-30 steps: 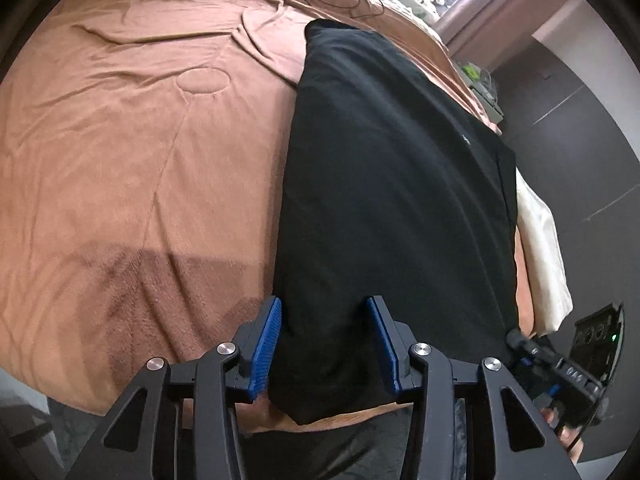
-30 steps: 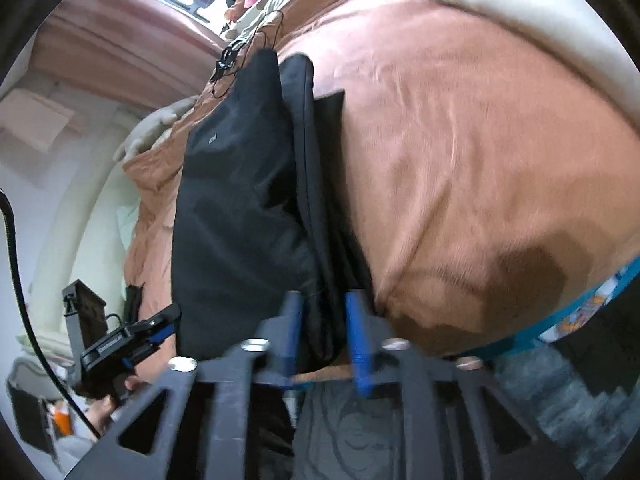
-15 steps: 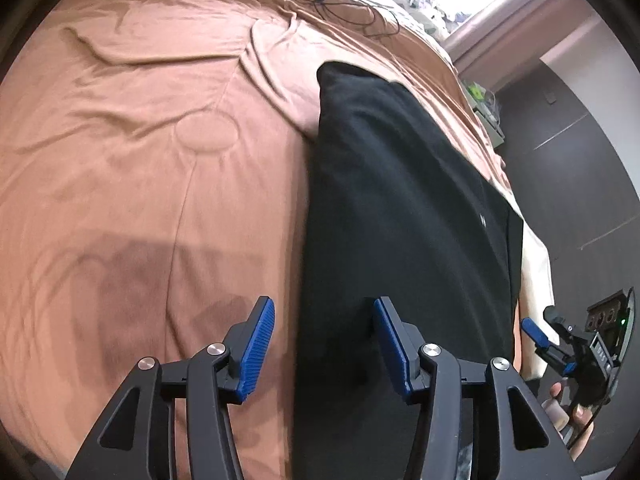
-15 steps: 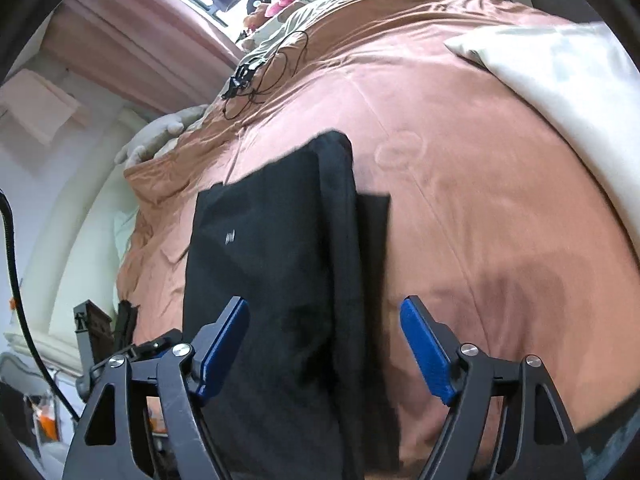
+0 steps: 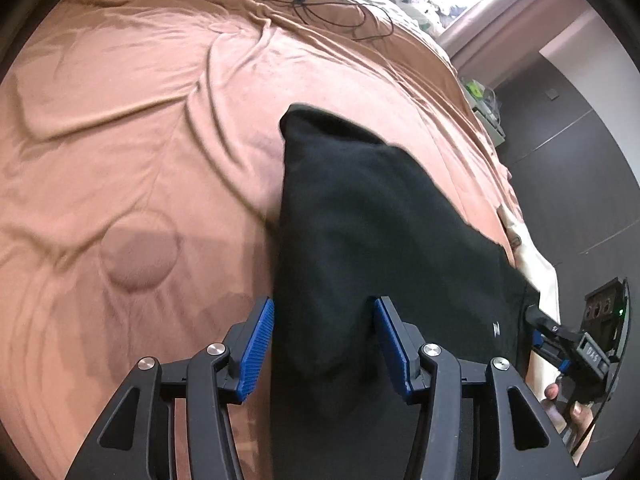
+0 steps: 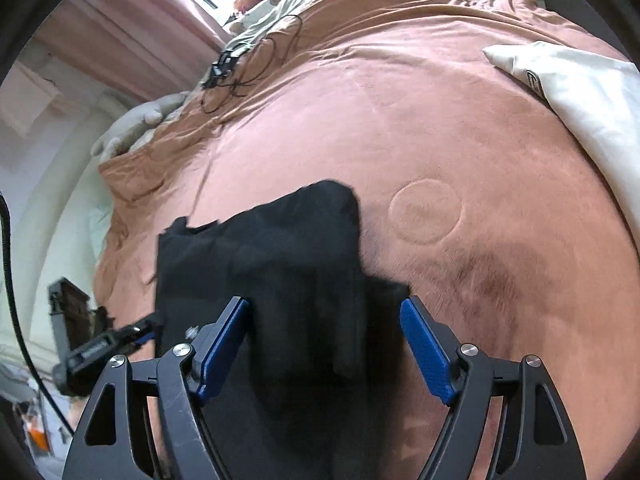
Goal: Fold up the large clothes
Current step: 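Press the folded shirt's side with the right tool to square the stack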
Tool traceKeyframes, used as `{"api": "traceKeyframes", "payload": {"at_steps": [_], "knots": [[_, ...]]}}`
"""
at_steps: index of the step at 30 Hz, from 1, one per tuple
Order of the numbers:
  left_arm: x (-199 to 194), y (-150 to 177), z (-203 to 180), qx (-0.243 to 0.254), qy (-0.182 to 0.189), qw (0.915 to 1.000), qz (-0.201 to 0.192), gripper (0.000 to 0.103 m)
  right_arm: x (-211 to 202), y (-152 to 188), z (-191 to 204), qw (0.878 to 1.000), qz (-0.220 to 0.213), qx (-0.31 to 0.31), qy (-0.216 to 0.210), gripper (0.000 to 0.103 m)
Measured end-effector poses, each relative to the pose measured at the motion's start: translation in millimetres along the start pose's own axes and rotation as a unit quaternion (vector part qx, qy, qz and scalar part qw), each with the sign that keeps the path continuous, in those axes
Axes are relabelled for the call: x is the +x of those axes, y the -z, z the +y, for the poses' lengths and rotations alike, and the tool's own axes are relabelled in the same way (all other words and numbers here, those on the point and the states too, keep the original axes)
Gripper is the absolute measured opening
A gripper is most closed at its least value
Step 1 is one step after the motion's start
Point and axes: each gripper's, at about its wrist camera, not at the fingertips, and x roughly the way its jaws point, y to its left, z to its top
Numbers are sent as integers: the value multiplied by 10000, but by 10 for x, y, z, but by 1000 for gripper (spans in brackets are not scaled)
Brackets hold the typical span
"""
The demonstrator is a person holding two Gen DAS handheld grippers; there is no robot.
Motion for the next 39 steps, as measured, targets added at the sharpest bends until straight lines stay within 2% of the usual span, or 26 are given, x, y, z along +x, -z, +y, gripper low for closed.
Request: {"api": "traceKeyframes", "payload": {"at_steps": [2, 5, 10, 14, 21, 29, 33, 39], "knots": [[44, -90, -42, 36, -50, 10000, -12, 60, 77, -32, -66, 9999, 72, 62, 111, 77], [139, -244, -128, 161, -153, 9998, -1, 62, 183, -5, -231, 9995, 203, 242, 69, 76], [371, -381, -271, 441, -546, 9974, 147, 64, 238, 62, -400, 9988, 224, 381, -208, 76], [484, -415, -336, 578, -762, 9952, 222, 64, 200, 46, -502, 9956, 297, 665, -585, 76], [341, -374, -295, 643, -483, 9966, 152, 64, 282, 148, -451, 9870, 751, 730, -1220, 76], [119, -40, -57, 426, -155, 9986, 283, 64, 288, 264, -460, 9842, 1011, 686, -1281, 76], [56, 115, 25, 341, 6, 9990, 285, 64, 355, 261, -468, 9844, 1025, 625, -1286, 77], [104, 147, 20, 251, 69, 9993, 282, 64, 490, 137, -446, 9825, 788, 656, -1554, 79]]}}
